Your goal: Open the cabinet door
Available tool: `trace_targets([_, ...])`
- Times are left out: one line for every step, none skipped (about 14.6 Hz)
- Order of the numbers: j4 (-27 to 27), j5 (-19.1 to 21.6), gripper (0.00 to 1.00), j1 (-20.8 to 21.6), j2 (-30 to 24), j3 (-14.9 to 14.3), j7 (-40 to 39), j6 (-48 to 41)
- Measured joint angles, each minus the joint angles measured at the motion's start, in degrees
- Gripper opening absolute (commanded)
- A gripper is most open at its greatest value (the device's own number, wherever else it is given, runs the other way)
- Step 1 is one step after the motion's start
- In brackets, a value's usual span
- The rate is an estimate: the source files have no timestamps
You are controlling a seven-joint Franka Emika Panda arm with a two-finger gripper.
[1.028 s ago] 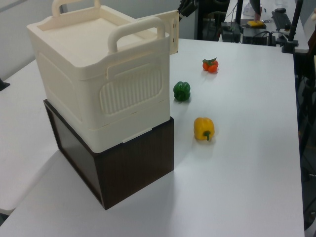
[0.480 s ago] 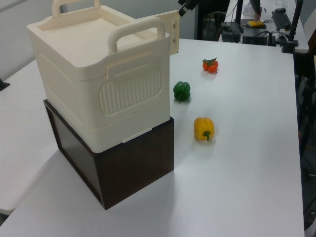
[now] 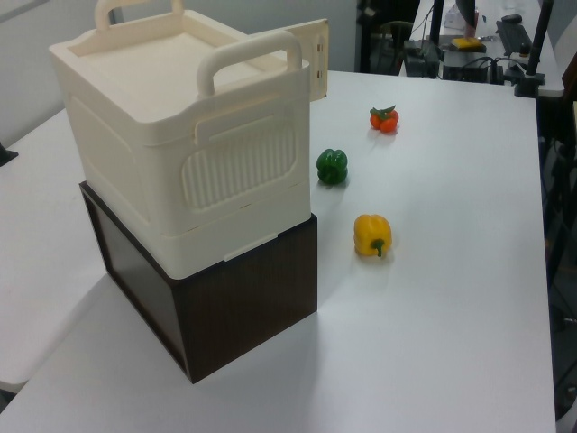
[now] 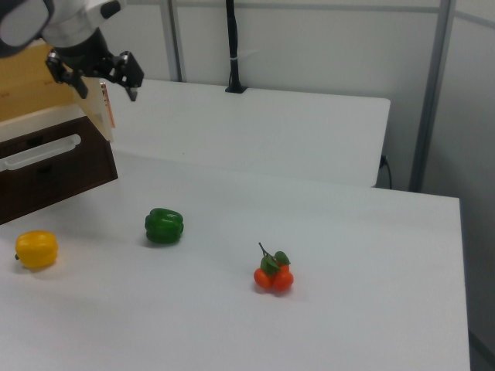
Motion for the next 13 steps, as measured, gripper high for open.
trace_targets([0.0, 0.0, 1.0, 0.0, -1.2, -0.4, 2.7, -3.4])
trace_targets([0.0, -0.1, 1.0, 0.0, -2.3, -0.6, 5.3, -7.1])
trace_targets([0.0, -0.6, 1.0, 0.0, -3.3, -0.7, 7.8, -11.1])
trace_targets([0.0, -1.4, 1.0, 0.0, -4.2, -0.7, 10.2, -15.2])
trace_targets([0.0, -2.2, 1.0, 0.1, -5.0, -0.8, 12.4, -19.1])
trace_targets([0.0, -2.7, 1.0, 0.1, -5.6, -0.8, 14.0, -21.5])
trace_targets([0.0, -2.9, 1.0, 0.2, -6.2, -0.8, 16.0, -23.4])
trace_targets([0.0, -3.0, 1.0, 0.3, -6.7, -0.8, 18.5, -24.4])
trace_targets([0.0, -3.0, 1.0, 0.6, -7.1, -0.7, 20.7, -24.7])
trace_targets([0.0, -3.0, 1.0, 1.3, -7.3, -0.7, 22.5, -24.8])
trace_targets([0.0, -3.1, 1.0, 2.3, -7.3, -0.7, 24.1, -24.8])
trace_targets([-0.1, -3.4, 1.0, 3.3, -7.1, -0.7, 25.2, -24.8])
trace_targets([-0.1, -4.0, 1.0, 4.3, -7.0, -0.7, 25.9, -24.8])
